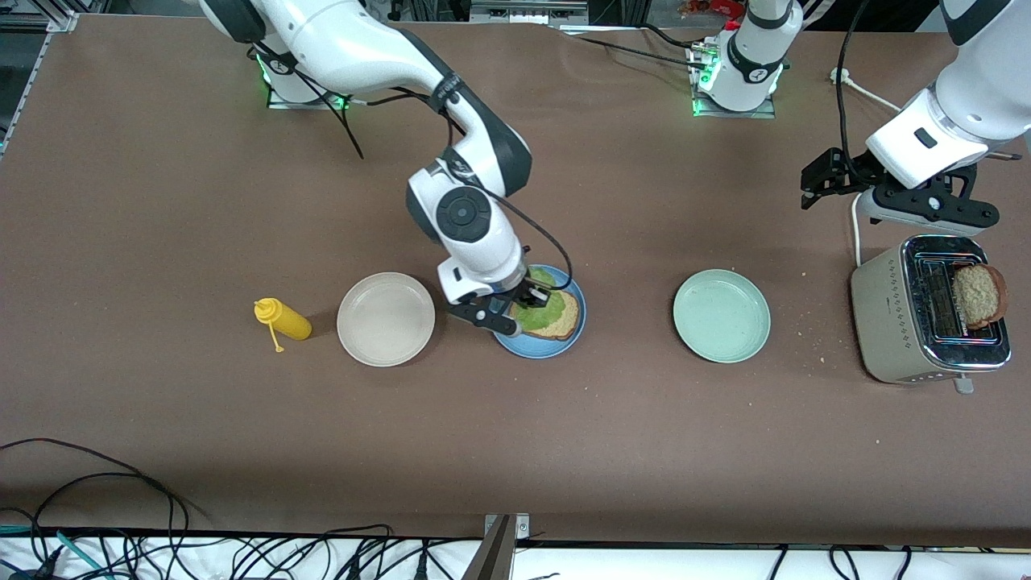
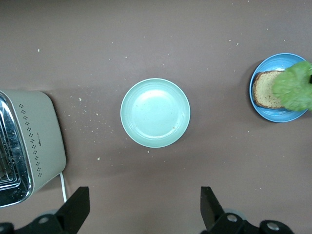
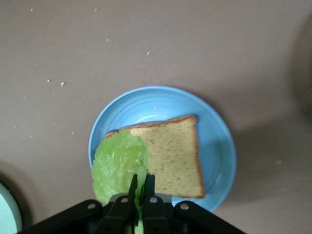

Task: Make sandwich in blue plate with both arms
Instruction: 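Carry the lettuce with the right gripper onto the bread slice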

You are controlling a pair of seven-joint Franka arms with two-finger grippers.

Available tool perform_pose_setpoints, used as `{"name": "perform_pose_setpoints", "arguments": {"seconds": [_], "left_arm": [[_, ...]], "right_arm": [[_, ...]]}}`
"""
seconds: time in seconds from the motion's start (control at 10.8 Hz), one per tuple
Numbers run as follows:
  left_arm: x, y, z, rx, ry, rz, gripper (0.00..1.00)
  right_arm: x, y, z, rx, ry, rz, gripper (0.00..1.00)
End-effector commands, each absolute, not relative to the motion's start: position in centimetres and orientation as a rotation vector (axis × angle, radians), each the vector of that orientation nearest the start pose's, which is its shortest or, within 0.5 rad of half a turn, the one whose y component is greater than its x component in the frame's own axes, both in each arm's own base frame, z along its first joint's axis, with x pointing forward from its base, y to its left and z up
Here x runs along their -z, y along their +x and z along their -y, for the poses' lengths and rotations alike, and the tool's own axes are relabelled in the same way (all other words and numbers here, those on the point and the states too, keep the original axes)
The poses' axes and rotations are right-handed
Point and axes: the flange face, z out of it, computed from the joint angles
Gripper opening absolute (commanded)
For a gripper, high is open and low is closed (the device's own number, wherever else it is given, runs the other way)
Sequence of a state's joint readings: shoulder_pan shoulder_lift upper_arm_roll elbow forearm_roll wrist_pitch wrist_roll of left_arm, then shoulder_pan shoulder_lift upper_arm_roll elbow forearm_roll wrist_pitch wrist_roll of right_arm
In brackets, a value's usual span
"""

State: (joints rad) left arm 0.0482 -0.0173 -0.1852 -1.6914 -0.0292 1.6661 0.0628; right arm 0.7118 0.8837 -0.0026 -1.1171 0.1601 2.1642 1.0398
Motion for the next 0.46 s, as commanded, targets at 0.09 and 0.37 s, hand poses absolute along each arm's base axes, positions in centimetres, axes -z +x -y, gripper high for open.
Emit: {"name": "perform_pose_setpoints", "arguments": {"seconds": [0.09, 0.37], "left_arm": [[-59.2, 54.6, 7.9, -0.015, -3.162, -0.323, 1.0], [-59.2, 54.6, 7.9, -0.015, -3.162, -0.323, 1.0]], "right_arm": [[-27.1, 58.5, -54.5, 0.019, -2.793, -0.711, 0.0], [-23.8, 58.7, -54.0, 0.034, -2.818, -0.705, 0.0]]}}
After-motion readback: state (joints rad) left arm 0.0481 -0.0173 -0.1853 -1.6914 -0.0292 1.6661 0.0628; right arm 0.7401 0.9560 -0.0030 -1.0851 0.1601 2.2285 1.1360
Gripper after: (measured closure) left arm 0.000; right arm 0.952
